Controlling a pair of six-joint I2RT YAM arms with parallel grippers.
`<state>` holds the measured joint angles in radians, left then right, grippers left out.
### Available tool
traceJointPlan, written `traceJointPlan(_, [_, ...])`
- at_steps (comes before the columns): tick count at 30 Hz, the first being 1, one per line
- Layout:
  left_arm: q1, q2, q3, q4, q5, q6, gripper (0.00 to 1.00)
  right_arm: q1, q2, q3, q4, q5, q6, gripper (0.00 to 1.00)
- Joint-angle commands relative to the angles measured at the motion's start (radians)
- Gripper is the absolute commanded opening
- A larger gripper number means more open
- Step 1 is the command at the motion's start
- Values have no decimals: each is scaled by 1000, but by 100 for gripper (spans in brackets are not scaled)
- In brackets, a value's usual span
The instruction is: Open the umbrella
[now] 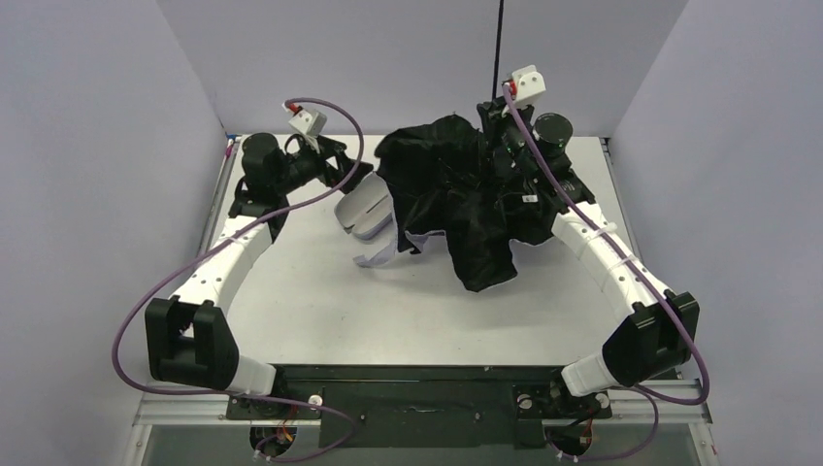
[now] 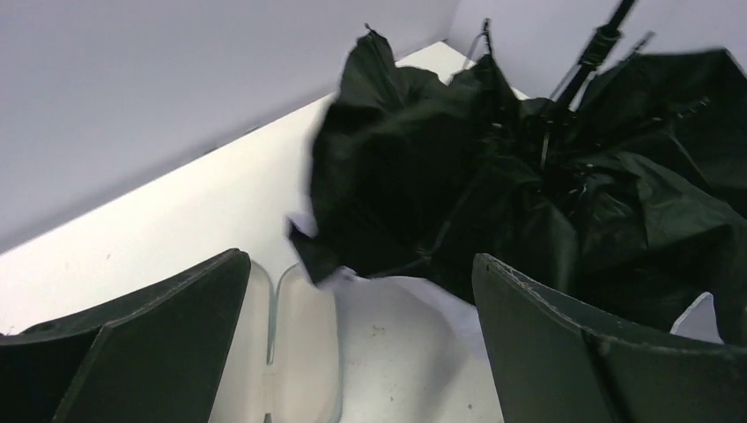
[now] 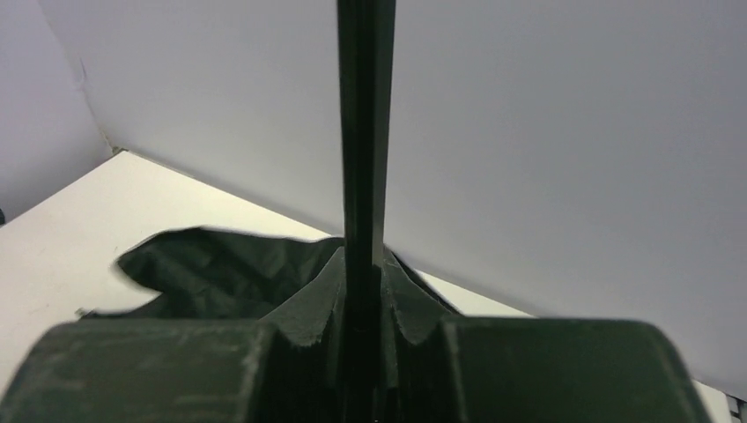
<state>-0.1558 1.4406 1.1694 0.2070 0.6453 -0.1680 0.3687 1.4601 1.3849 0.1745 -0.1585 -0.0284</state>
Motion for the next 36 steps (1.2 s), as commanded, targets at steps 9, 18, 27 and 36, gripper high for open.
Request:
traceJointPlan(9, [-206, 13, -57, 190, 97, 213, 92, 63, -46, -220, 321, -11, 206, 0])
traceJointPlan(18, [-366, 126, -154, 539, 15, 87, 62, 88, -29, -228, 317, -26, 271, 0])
traceJointPlan(27, [-447, 274, -46, 672, -107, 40, 43, 97, -43, -247, 282, -12, 280, 0])
traceJointPlan(36, [-457, 361, 37, 688, -98, 30, 30, 105, -42, -256, 270, -1, 299, 0])
